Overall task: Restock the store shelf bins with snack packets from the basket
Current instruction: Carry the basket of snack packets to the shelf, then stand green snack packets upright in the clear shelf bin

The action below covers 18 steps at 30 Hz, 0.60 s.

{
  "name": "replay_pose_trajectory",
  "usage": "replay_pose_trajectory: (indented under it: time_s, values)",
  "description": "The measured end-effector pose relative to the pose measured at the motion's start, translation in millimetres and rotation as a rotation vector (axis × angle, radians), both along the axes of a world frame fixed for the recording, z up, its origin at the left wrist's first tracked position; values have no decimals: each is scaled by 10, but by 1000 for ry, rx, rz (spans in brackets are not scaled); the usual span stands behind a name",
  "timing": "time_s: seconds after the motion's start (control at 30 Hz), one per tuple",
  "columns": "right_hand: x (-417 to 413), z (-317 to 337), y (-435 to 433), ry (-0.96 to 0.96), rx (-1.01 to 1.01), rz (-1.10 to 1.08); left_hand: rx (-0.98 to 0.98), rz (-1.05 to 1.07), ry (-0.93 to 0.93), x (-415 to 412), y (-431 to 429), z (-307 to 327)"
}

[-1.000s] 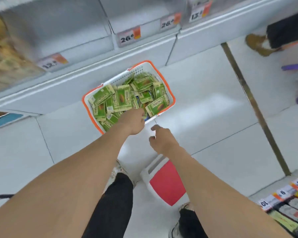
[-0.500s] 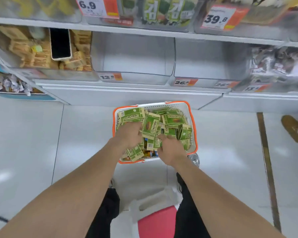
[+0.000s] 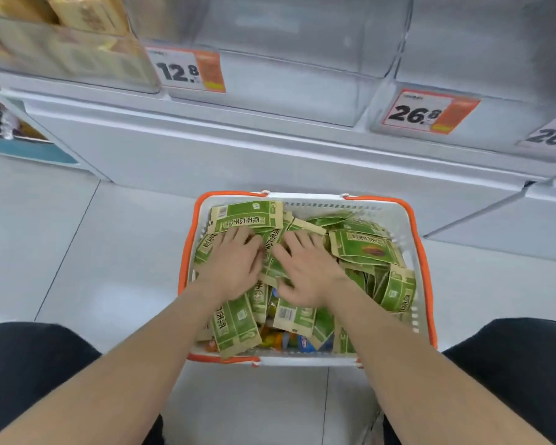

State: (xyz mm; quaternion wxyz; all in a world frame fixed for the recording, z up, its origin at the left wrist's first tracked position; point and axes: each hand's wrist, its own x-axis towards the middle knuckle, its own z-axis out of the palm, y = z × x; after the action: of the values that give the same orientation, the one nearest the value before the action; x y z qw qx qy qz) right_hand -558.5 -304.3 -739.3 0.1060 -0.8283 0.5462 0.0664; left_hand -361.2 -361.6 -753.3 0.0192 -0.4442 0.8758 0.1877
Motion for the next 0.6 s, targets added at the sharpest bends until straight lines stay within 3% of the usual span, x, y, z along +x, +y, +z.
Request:
replay_pose_trajectory:
  time_s: [0.23,0.4,0.6]
  values:
    - [-81,-316,-158,-80,-166,2,-189,74,153,-229,-87,-274]
    - [-16,-181,-144,-34,-122,-43,-180,154,246,-233,60,-204]
    - [-85,63,145,0,92,-195,-33,29,11,-240,326,210]
